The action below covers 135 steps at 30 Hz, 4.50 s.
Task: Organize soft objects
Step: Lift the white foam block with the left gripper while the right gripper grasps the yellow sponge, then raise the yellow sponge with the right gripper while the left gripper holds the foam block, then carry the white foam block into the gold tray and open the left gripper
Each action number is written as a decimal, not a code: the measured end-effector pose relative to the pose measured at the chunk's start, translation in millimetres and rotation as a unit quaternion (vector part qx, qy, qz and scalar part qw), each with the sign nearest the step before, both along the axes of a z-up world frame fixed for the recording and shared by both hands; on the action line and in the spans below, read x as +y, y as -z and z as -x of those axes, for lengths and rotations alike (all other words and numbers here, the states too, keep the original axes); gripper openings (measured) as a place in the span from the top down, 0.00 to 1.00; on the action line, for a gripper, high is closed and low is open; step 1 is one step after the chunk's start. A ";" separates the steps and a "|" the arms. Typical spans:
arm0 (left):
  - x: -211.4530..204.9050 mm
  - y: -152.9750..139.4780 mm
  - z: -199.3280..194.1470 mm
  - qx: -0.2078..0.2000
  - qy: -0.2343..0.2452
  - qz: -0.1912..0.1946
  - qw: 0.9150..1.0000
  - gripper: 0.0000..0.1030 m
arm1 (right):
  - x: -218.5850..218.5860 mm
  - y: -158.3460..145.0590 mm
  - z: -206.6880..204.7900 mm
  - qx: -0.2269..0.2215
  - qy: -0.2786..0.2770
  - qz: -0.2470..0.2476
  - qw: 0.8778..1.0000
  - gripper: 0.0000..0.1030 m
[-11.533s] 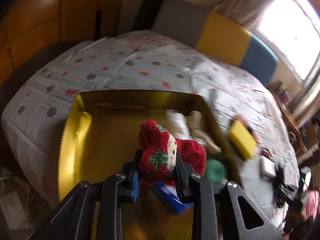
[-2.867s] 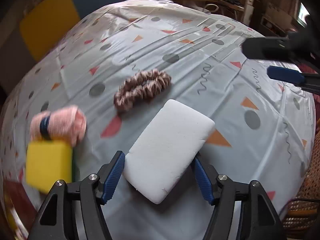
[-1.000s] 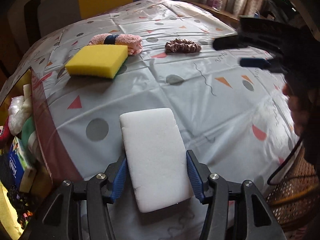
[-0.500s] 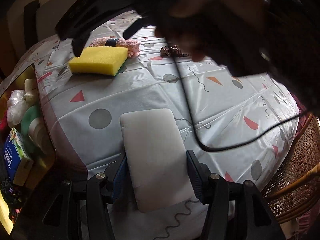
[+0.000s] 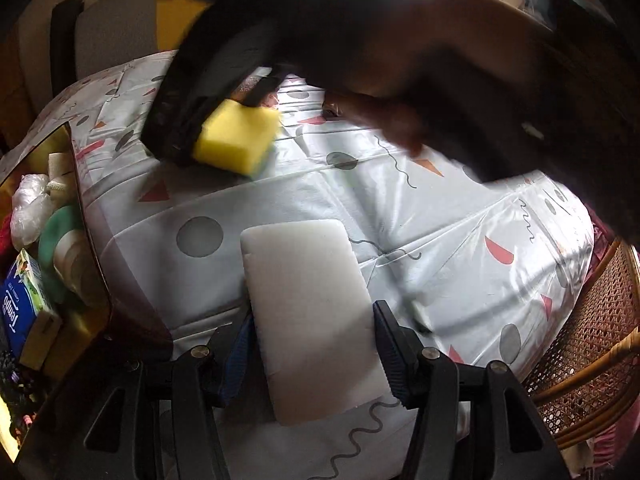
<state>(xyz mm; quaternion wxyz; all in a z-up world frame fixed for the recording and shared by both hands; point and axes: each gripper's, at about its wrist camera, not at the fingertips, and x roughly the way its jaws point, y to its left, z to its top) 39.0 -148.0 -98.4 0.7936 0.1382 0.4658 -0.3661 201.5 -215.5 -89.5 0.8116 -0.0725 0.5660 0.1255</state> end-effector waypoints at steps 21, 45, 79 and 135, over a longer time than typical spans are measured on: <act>-3.8 -0.2 7.1 -0.028 -0.017 -0.032 0.999 0.45 | -66.9 14.6 138.8 -0.065 0.111 -0.003 0.992 0.31; 11.9 -60.8 27.4 -0.083 -0.041 0.008 0.996 0.45 | -67.0 19.2 130.9 -0.085 0.114 -0.003 0.990 0.30; 96.8 -113.8 -8.6 -0.079 -0.163 0.074 0.981 0.45 | -65.4 20.3 131.0 -0.095 0.109 0.006 0.989 0.30; 254.9 -79.6 -45.7 -0.100 -0.440 -0.017 0.892 0.21 | -65.2 20.6 128.8 -0.080 0.125 0.015 0.989 0.30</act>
